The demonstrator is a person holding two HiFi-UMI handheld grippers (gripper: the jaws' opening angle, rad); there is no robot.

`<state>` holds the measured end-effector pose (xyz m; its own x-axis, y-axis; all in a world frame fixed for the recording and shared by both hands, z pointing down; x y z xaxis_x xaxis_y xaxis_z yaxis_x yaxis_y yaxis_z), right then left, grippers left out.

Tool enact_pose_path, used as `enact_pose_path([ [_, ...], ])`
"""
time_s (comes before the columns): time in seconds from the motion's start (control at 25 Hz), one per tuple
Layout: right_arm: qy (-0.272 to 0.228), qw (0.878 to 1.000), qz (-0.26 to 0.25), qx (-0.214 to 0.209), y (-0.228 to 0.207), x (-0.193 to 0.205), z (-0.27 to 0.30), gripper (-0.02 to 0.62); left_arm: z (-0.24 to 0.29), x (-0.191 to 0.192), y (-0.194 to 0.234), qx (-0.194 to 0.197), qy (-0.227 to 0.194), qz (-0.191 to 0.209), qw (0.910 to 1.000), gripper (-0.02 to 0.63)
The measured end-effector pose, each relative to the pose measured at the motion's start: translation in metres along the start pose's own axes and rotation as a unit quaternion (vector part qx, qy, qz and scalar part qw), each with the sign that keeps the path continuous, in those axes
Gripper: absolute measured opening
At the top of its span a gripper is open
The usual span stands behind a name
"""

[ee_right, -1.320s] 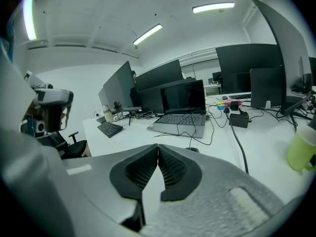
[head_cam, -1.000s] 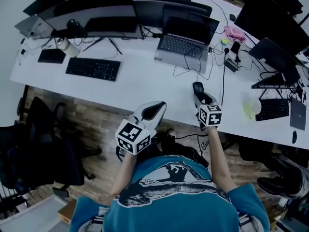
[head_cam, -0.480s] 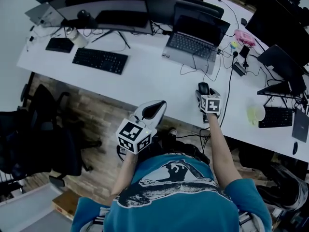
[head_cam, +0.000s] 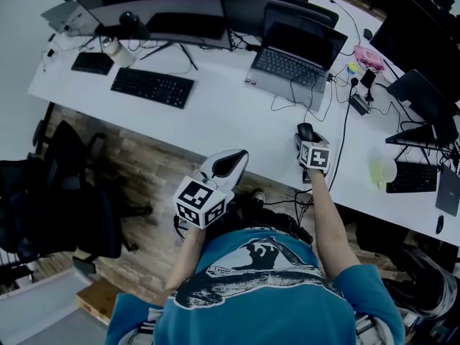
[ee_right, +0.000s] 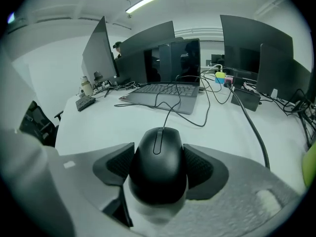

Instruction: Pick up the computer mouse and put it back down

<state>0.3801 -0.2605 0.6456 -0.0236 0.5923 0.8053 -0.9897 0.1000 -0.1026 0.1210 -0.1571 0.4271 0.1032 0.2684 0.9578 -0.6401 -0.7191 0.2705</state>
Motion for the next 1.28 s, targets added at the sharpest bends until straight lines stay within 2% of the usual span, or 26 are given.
enact_pose_path([
  [0.16,-0.03,0.999,-0.003,-0.028,0.007,-0.005,-0.01,0.305,-0.001,0.0,0.001,0.0,0.001,0.0,1.0,0.014],
  [0.32,-0.065,0.996,-0.011,-0.055,0.02,-0.027,-0.034,0.305,-0.004,0.0,0.006,-0.002,0.002,0.001,1.0,0.014],
  [0.68,-0.148,0.979,-0.016,-0.135,0.065,-0.084,-0.102,0.305,-0.004,0.0,0.007,0.009,0.008,0.0,0.9999,0.014],
  [1.04,-0.195,0.962,-0.032,-0.189,0.112,-0.113,-0.162,0.305,-0.01,0.0,0.013,0.01,0.011,-0.002,0.9999,0.014],
  [1.28,-0.2,0.958,-0.035,-0.205,0.133,-0.117,-0.174,0.305,-0.019,-0.003,0.024,0.0,0.011,-0.004,0.9999,0.014],
])
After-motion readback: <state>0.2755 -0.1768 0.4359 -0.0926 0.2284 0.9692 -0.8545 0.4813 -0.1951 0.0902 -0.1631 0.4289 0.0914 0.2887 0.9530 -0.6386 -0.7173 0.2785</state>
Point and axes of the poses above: the fingertips, and each gripper's own axes: z forward along the fingers, y to its left, x out of its underside, the point moved 4 cm from there along -z, backward along the fingers, and after that the axes turned 9 degrees about -y, right-handed, at the moved point
